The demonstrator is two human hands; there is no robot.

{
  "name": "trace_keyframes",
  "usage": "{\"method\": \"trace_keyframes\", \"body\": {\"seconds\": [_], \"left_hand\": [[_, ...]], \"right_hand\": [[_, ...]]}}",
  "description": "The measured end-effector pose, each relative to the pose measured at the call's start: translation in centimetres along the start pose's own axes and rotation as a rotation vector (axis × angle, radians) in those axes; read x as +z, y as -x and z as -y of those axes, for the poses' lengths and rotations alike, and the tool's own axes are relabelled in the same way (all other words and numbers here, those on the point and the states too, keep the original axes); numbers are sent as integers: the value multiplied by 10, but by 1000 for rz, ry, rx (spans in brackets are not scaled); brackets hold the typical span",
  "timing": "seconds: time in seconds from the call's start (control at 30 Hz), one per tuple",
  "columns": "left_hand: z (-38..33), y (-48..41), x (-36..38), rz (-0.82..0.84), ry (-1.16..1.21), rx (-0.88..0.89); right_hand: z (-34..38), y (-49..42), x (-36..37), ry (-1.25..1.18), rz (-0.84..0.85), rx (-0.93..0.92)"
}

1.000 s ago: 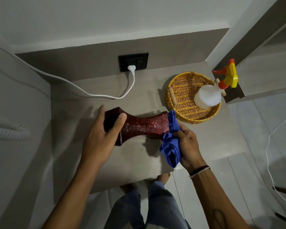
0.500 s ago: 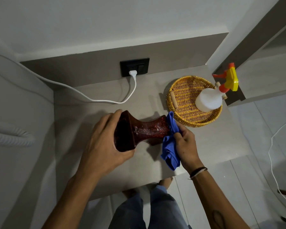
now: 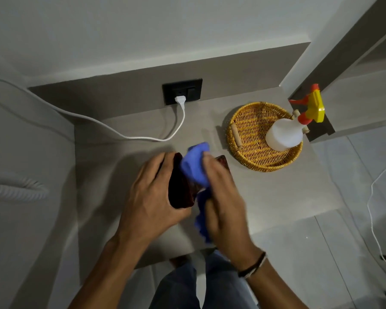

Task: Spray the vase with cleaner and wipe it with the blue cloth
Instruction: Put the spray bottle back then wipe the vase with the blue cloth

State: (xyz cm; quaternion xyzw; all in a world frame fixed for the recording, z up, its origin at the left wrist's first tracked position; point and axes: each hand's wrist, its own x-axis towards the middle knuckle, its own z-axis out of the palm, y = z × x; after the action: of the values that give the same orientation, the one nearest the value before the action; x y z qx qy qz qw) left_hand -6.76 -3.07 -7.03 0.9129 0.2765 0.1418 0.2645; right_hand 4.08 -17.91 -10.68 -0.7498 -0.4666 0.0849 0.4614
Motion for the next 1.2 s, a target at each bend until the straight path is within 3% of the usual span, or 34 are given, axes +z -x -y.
{"method": "trace_keyframes", "body": {"seconds": [0.07,0.13,0.2,0.27,0.37,0.47,0.67,0.87,1.07,1.2], "left_hand": [[4,-1,1,-14,15,4],[9,1,-1,-6,-34,-45],[9,3,-3,9,-41,-73],[4,3,-3,13,-39,-70],[1,0,-1,20,-20,-79],[2,3,-2,4,24,-96],[-5,4,-4,38,-38,-136],[-5,-9,-7,77,2,-132],[-14,-18,-18,115,-116,-82],[-31,-38,-21,178,-229,-95]], "right_hand": [[-2,11,11,-1,163,-31],[-28,13,2,68,254,112],[-56,6,-16,227,263,267],[-59,-1,-25,208,221,349],[-13,2,1,84,175,118],[10,16,20,-52,229,15],[-50,3,-16,163,198,274],[-2,10,30,-108,145,46],[-75,-5,-32,172,263,231],[-97,-28,-75,294,188,194]]}}
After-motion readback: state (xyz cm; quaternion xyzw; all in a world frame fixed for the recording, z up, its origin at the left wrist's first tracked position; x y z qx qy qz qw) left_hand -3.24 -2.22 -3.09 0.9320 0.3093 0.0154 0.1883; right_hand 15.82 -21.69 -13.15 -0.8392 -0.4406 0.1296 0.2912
